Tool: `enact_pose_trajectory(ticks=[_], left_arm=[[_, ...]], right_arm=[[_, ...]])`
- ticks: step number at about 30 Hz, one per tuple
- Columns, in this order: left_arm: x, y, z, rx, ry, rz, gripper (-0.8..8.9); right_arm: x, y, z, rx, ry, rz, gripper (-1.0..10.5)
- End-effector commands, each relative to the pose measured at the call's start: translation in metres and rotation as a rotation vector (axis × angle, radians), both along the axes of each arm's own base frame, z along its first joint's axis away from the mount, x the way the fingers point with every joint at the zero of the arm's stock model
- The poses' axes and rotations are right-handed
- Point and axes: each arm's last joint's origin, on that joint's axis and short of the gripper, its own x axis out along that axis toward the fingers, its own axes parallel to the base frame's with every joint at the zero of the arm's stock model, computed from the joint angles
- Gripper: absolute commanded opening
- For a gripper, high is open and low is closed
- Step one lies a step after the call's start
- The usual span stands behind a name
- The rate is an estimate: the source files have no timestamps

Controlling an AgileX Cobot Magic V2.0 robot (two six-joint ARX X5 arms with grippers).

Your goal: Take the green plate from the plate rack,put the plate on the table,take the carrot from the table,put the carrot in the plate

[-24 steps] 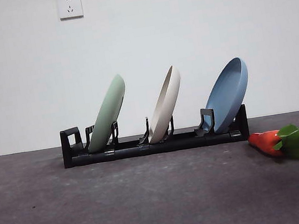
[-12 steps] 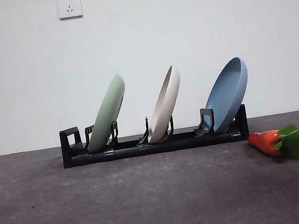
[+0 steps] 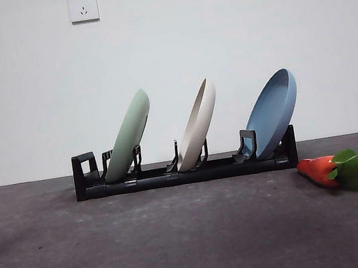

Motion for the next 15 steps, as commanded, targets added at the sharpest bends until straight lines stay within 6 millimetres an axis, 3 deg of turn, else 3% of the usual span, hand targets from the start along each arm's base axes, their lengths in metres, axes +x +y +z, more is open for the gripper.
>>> enact_pose_trajectory(ticks=[1,9,15], left_arm=[[-0.001,-0.001,0.017,0.005,0.009,-0.046,-0.07],[0.003,-0.005,0.056,0.100,0.100,-0.225,-0.08],[0.006,-0.009,0.074,0.160,0.158,-0.384,-0.08]], right_arm=[[-0.001,0.001,0.021,-0.115,0.013,0.055,-0.1],[0.006,0.005,0.066,-0.259,0.147,0.244,-0.1],[0.015,0.010,0.083,-0.233,0.193,0.425,-0.1]])
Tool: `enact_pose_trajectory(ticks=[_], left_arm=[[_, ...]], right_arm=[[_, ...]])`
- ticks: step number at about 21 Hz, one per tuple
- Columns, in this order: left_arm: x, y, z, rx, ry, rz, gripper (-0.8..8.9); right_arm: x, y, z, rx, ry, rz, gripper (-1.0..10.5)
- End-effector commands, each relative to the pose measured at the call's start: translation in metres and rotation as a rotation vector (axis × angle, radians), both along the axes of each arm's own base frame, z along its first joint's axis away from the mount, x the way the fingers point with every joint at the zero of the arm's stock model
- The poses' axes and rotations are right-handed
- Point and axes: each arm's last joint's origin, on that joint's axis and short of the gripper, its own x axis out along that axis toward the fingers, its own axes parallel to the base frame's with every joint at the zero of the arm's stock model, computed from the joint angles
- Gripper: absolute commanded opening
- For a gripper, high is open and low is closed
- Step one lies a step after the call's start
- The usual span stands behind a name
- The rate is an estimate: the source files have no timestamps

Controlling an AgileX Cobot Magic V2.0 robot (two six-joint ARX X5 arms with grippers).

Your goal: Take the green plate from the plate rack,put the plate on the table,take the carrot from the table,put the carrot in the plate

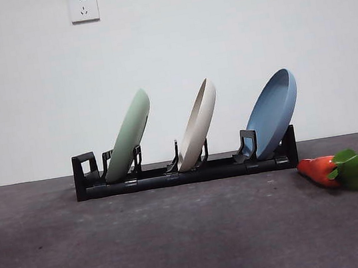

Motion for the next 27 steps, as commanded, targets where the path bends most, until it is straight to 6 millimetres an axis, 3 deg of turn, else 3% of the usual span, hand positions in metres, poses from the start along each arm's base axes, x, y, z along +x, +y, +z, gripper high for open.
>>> enact_pose_trajectory(ticks=[1,6,7,9,10,15,19,22,27], left_arm=[[0.001,-0.001,0.007,0.060,-0.015,-0.061,-0.08],[0.001,-0.001,0.013,0.070,-0.005,-0.062,0.14],[0.001,-0.001,0.013,0.070,-0.005,-0.063,1.13],[0.001,-0.001,0.013,0.070,-0.007,-0.062,5.41],[0.001,-0.001,0.013,0.070,-0.011,-0.062,6.30],[0.007,-0.001,0.018,0.061,-0.053,-0.057,6.29],[0.026,-0.003,0.019,0.060,-0.061,-0.067,6.28],[0.054,-0.010,0.019,0.053,-0.075,-0.100,6.26],[0.121,-0.036,0.011,0.068,-0.046,-0.092,6.25]], right_arm=[[0.005,0.002,0.004,0.003,-0.002,0.067,-0.1],[0.011,0.002,0.002,-0.001,0.023,0.059,0.3],[0.011,0.002,0.002,-0.001,0.023,0.059,1.4],[0.011,0.002,0.002,0.002,0.025,0.057,5.1],[0.011,0.002,0.002,0.006,0.029,0.054,6.4],[0.011,0.002,0.002,0.007,0.029,0.054,6.5],[0.011,0.003,0.002,0.007,0.022,0.054,6.5],[0.012,0.003,0.002,0.007,0.025,0.054,6.5],[0.017,0.003,0.000,0.006,0.049,0.054,6.5]])
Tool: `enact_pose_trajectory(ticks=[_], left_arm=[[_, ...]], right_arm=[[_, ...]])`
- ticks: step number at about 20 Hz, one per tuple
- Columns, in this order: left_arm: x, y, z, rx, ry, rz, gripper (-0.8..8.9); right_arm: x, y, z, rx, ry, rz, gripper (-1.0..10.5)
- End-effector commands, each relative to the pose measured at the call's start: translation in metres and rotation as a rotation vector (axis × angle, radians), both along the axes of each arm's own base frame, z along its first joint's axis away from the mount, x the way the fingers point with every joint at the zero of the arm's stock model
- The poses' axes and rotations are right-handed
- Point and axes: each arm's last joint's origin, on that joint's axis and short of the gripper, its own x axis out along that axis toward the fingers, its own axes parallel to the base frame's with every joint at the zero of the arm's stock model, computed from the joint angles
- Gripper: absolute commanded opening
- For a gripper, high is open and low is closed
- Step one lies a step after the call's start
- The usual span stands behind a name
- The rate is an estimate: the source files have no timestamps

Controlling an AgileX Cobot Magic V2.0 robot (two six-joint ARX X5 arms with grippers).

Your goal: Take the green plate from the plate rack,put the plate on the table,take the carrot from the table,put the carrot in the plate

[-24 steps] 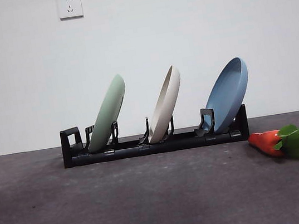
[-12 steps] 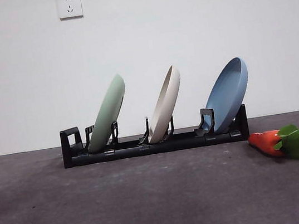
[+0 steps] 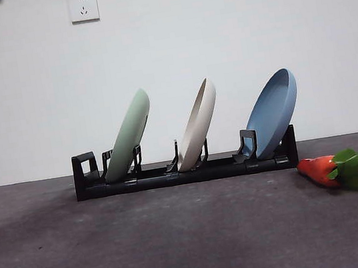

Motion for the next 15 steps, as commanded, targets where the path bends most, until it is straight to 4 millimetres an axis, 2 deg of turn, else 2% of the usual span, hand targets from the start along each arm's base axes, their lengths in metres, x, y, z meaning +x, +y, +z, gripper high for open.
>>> enact_pose_trajectory(ticks=[1,8,12,15], left_arm=[[0.030,-0.014,-0.003,0.021,0.047,0.003,6.25],[0.139,-0.059,-0.016,0.171,0.094,0.061,6.25],[0.183,-0.078,-0.033,0.240,0.100,0.107,6.25],[0.205,-0.089,-0.049,0.254,0.079,0.130,6.24]], right_arm=[[0.002,0.000,0.000,0.002,0.005,0.001,6.5],[0.008,0.001,-0.003,0.002,0.047,-0.003,6.5],[0.009,0.001,-0.005,-0.001,0.070,-0.004,6.5],[0.011,0.001,-0.007,-0.004,0.097,-0.004,6.5]])
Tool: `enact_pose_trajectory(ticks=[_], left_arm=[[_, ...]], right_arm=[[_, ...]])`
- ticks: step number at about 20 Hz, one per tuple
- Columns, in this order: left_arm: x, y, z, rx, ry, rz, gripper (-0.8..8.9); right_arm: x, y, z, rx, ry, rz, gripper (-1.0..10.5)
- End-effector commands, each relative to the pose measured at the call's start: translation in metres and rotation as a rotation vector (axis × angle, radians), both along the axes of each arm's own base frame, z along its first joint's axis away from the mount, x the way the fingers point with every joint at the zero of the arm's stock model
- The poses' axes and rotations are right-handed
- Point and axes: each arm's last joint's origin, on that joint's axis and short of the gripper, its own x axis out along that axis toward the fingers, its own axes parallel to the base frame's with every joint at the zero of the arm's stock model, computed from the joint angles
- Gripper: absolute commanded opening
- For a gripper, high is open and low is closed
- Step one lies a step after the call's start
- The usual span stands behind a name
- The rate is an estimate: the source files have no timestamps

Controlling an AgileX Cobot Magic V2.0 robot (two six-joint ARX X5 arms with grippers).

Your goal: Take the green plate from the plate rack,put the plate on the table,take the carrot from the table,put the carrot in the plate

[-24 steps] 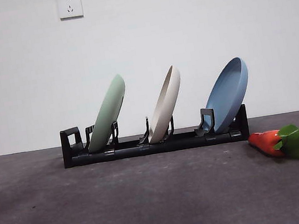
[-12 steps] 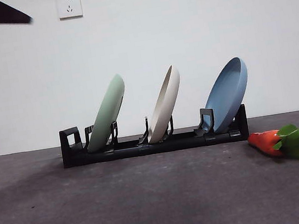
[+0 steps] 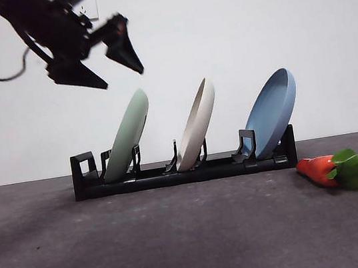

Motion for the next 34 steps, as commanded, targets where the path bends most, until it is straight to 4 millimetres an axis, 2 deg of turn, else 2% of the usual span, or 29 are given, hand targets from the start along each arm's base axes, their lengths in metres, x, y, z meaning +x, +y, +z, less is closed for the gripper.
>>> enact_pose_trajectory(ticks=[1,7,10,12,17,27,30,34], left_arm=[[0.012,-0.009,-0.015,0.028,-0.020,0.011,6.24],[0.026,-0.017,-0.044,0.056,0.003,0.014,6.02],[0.026,-0.018,-0.047,0.059,0.015,0.012,2.54],[0.025,-0.017,-0.047,0.059,0.019,0.010,1.02],[0.023,-0.017,-0.050,0.058,0.063,-0.015,-0.11],[0.022,-0.017,-0.045,0.012,0.068,-0.045,-0.08],[0.017,-0.014,-0.027,-0.014,0.018,-0.036,-0.08],[0.005,-0.010,0.016,-0.040,-0.057,-0.037,-0.08]], right_arm=[[0.001,0.000,-0.001,0.002,0.015,-0.003,6.5],[0.002,0.000,-0.002,0.001,0.027,-0.002,6.5],[0.002,0.000,-0.002,0.001,0.028,-0.002,6.2],[0.003,0.000,-0.002,0.001,0.031,-0.002,6.2],[0.003,0.000,-0.002,0.001,0.032,-0.002,6.2],[0.003,0.000,-0.002,0.000,0.032,-0.002,6.2],[0.003,0.000,-0.002,0.000,0.031,-0.002,6.2],[0.003,0.000,-0.002,-0.001,0.029,-0.001,6.2]])
